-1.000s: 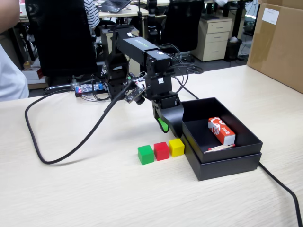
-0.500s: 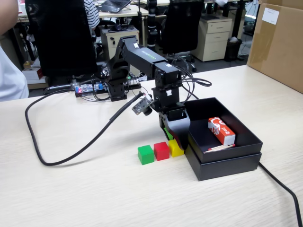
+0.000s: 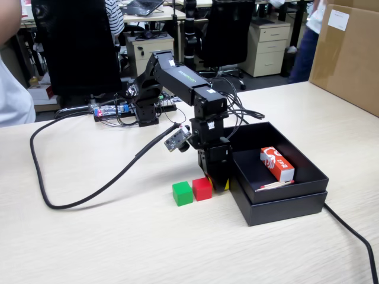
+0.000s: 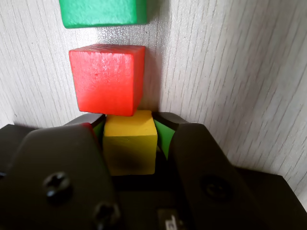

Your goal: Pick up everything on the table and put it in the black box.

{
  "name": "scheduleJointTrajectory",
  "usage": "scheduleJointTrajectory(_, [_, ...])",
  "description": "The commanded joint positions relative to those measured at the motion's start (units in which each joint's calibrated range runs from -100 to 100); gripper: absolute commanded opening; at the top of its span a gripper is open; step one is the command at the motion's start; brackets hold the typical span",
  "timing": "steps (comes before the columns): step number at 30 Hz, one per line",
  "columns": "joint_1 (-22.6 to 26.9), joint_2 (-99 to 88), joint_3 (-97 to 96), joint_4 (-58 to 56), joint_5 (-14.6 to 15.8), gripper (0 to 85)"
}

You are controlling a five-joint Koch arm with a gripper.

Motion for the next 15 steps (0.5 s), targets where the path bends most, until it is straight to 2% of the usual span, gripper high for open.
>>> scheduleJointTrajectory(1, [0.5, -1.5, 4.1, -0.3, 0.2, 0.9])
scheduleJointTrajectory(6, [-0.1, -7.1, 4.1, -1.0, 0.2, 0.9])
scheduleJointTrajectory(15, [-0.5, -35.4, 0.7, -5.9, 0.1, 0.9])
